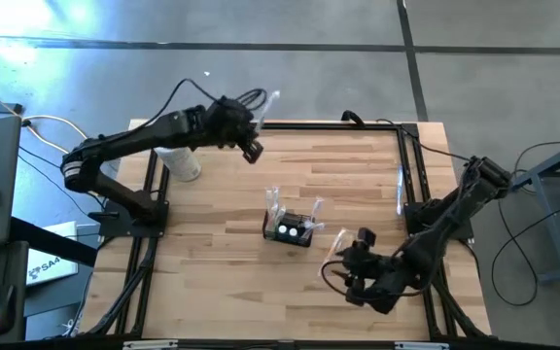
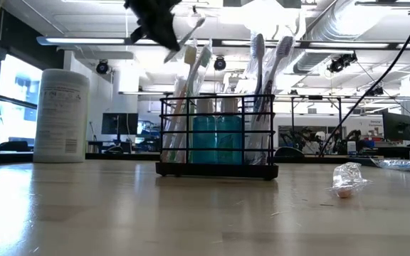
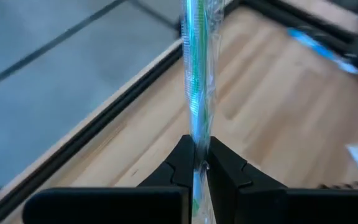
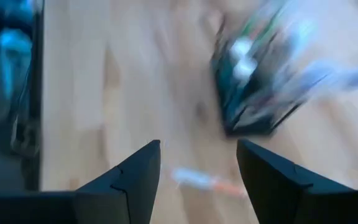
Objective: Pick & Place toothbrushing station
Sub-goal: Put the green toothbrush into the mesh organizer
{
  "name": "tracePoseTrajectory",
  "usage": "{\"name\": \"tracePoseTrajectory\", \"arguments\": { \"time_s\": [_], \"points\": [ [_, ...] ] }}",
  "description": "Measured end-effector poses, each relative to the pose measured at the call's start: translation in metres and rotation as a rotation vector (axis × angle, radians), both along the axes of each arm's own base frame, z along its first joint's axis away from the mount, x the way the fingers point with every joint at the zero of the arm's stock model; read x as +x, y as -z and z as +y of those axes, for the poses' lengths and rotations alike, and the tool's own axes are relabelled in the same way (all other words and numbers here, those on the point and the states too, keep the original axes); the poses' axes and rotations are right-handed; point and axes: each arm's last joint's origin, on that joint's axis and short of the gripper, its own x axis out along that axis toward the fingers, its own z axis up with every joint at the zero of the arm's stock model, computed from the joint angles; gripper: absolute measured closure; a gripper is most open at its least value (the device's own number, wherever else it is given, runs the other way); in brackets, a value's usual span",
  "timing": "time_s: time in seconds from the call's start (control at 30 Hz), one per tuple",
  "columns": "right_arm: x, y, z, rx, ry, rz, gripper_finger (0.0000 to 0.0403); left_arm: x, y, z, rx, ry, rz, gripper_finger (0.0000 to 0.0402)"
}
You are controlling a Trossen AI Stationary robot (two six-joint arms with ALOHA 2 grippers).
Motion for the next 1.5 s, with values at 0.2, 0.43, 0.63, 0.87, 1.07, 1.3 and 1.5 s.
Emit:
{"name": "tracePoseTrajectory", "arguments": {
  "time_s": [0.2, 0.43, 0.63, 0.87, 1.07, 1.3, 1.5],
  "points": [
    [-0.004, -0.006, -0.001, -0.182, 0.094, -0.162, 0.0199, 0.012, 0.0, -0.046, 0.032, 0.214, -0.045, 0.0385],
    [0.009, -0.008, -0.009, -0.253, 0.221, -0.277, 0.0199, 0.005, -0.014, -0.128, 0.059, 0.52, -0.119, 0.0385],
    [0.034, -0.018, -0.015, -0.228, 0.183, -0.323, 0.0199, -0.009, -0.025, -0.19, 0.085, 0.692, -0.23, 0.0385],
    [0.058, -0.051, -0.007, -0.153, -0.039, -0.538, 0.0199, -0.018, -0.022, -0.238, 0.11, 0.779, -0.26, 0.0385],
    [0.061, -0.079, -0.003, -0.236, -0.133, -0.744, 0.0199, -0.012, -0.012, -0.261, 0.121, 0.854, -0.26, 0.0385],
    [0.07, -0.082, -0.011, -0.189, -0.28, -0.789, 0.0199, -0.008, -0.008, -0.263, 0.1, 0.844, -0.255, 0.0385],
    [0.076, -0.083, -0.02, -0.17, -0.333, -0.807, 0.0199, -0.007, -0.009, -0.261, 0.096, 0.838, -0.26, 0.0384]
  ]
}}
